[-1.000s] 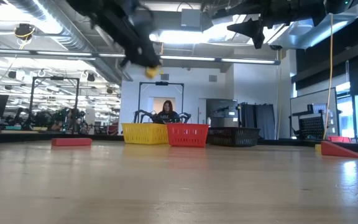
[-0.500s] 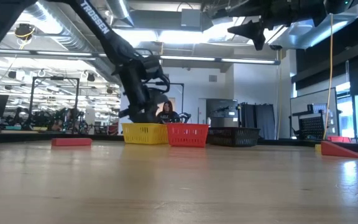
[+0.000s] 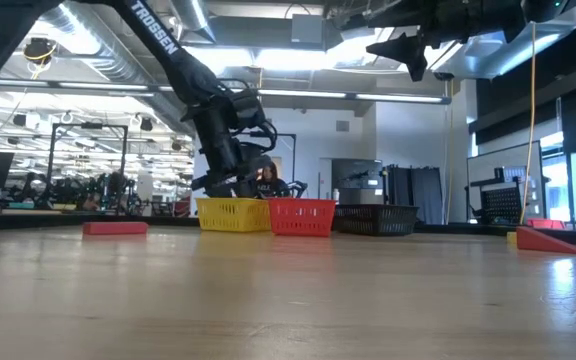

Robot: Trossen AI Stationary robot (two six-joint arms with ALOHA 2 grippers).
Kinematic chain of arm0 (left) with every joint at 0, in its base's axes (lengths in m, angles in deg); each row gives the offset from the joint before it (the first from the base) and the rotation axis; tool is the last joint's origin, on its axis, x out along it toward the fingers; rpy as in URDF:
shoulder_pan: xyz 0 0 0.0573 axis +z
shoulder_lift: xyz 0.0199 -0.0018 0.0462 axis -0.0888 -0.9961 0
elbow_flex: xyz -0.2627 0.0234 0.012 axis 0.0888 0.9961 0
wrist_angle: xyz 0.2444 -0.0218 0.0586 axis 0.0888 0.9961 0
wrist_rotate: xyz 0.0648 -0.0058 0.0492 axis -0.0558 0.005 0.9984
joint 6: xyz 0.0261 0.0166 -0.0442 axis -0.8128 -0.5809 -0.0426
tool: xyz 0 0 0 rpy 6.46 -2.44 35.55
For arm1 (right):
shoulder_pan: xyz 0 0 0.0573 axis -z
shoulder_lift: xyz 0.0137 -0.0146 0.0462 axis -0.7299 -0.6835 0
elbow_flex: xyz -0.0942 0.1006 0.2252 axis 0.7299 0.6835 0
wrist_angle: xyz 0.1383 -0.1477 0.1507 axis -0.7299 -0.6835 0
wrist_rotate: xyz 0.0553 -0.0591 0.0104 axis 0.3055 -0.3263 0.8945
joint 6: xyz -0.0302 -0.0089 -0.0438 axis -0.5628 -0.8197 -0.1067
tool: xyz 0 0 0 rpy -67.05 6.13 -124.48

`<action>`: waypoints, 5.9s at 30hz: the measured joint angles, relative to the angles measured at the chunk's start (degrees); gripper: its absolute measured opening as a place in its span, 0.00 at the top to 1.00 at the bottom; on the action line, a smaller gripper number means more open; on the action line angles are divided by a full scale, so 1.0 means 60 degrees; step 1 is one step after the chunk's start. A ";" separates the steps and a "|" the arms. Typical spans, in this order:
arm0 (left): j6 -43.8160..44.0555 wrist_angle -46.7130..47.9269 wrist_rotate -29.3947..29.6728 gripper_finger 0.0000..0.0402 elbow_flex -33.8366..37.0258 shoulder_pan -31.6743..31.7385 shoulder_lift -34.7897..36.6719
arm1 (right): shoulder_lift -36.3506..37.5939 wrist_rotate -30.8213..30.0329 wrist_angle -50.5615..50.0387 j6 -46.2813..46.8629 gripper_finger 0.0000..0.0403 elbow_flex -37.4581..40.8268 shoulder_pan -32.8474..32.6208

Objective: Sort & place blocks by color
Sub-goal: Put the top left yellow block into the yellow bin, then put the top yellow block into the yellow bin

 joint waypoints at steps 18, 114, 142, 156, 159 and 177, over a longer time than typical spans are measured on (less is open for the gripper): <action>0.0286 -0.1721 -0.1181 0.31 0.0533 -0.1031 0.4565 | 0.0000 0.0002 0.0002 -0.0044 0.47 0.0000 0.0000; -0.0268 -0.6959 0.0490 0.32 0.5639 -0.3823 0.9445 | -0.0062 -0.5608 -0.8737 0.7658 0.47 0.2094 0.0013; -0.0280 -0.6963 0.0989 0.32 0.5639 -0.3816 0.9445 | -0.0058 -0.6927 -0.6761 0.9525 0.31 0.4105 0.0640; -0.0280 -0.6963 0.1244 0.32 0.5639 -0.3798 0.9445 | -0.0033 -0.6723 -0.6312 0.8665 0.62 0.4589 0.0632; -0.0280 -0.6963 0.1244 0.32 0.5639 -0.3794 0.9445 | -0.0038 -0.6117 -0.6261 0.7580 0.70 0.4193 0.0629; 0.1772 -0.7357 0.0491 0.32 0.5635 -0.3798 0.8964 | -0.1164 -0.2558 0.2097 0.2929 0.70 0.0683 -0.0535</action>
